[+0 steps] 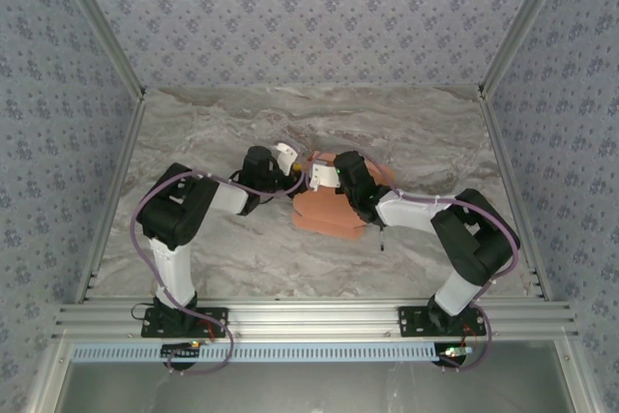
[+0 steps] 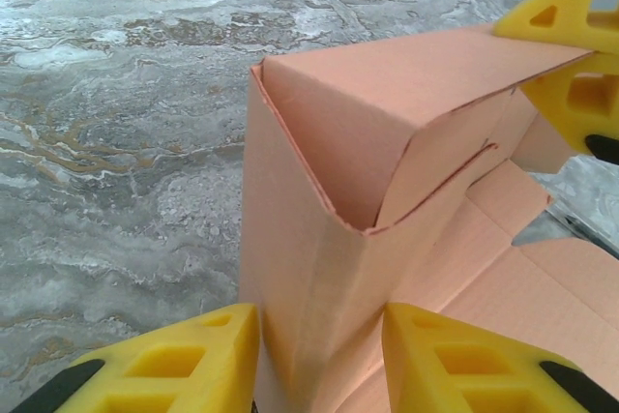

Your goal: Fold the paper box

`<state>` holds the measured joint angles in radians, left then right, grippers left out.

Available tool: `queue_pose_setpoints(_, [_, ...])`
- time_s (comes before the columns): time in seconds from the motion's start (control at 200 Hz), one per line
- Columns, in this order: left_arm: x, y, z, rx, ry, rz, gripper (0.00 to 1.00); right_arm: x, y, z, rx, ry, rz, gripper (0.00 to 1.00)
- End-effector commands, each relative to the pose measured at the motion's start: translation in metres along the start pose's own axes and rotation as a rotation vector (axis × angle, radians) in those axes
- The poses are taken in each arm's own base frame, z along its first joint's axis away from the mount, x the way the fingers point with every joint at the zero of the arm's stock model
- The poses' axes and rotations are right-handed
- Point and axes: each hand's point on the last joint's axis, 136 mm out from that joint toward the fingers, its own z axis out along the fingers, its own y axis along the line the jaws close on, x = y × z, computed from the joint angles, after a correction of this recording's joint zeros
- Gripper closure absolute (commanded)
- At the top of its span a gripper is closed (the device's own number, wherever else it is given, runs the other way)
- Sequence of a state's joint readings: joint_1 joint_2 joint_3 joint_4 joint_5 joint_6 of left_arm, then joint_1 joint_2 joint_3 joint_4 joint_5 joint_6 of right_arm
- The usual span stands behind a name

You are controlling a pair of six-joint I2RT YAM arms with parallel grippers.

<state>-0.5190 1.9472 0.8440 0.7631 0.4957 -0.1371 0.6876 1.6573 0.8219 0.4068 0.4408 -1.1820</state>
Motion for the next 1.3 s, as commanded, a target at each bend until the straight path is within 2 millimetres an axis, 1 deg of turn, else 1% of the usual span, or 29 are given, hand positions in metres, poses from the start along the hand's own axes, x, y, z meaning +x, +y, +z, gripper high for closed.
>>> queue_pose_setpoints(0.0, [-0.021,0.008,0.006,-0.069,-0.058,0.016,0.63,-0.005,0.022,0.003,-0.084,-0.009,-0.041,1.0])
queue_pose_setpoints(0.105, [-0.022,0.012,0.007,-0.112,-0.061,0.013,0.64,-0.005,0.022,0.004,-0.086,-0.01,-0.039,1.0])
queue_pose_setpoints(0.245, [-0.025,0.009,0.008,-0.13,-0.079,0.012,0.65,-0.006,0.021,0.006,-0.086,-0.011,-0.034,1.0])
queue_pose_setpoints(0.355, [-0.027,0.012,0.009,-0.146,-0.084,-0.005,0.67,-0.006,0.02,0.007,-0.085,-0.013,-0.028,1.0])
queue_pose_setpoints(0.52, [-0.027,0.023,0.011,-0.211,-0.092,-0.045,0.72,-0.008,0.02,0.007,-0.084,-0.018,-0.02,1.0])
queue_pose_setpoints(0.61, [-0.026,0.028,0.012,-0.258,-0.086,-0.054,0.72,-0.008,0.02,0.007,-0.084,-0.018,-0.014,1.0])
queue_pose_setpoints(0.829, [-0.02,0.043,0.011,-0.369,-0.084,-0.078,0.72,-0.013,0.013,0.002,-0.072,-0.04,0.012,1.0])
queue_pose_setpoints(0.954, [-0.021,0.049,0.008,-0.411,-0.108,-0.107,0.77,-0.014,0.013,0.0,-0.072,-0.046,0.015,1.0])
queue_pose_setpoints(1.114, [-0.017,0.057,0.007,-0.465,-0.12,-0.147,0.84,-0.017,0.015,-0.002,-0.077,-0.056,0.03,1.0])
queue_pose_setpoints(1.294, [-0.019,0.067,0.001,-0.571,-0.157,-0.21,0.9,-0.02,0.015,-0.004,-0.079,-0.063,0.043,1.0])
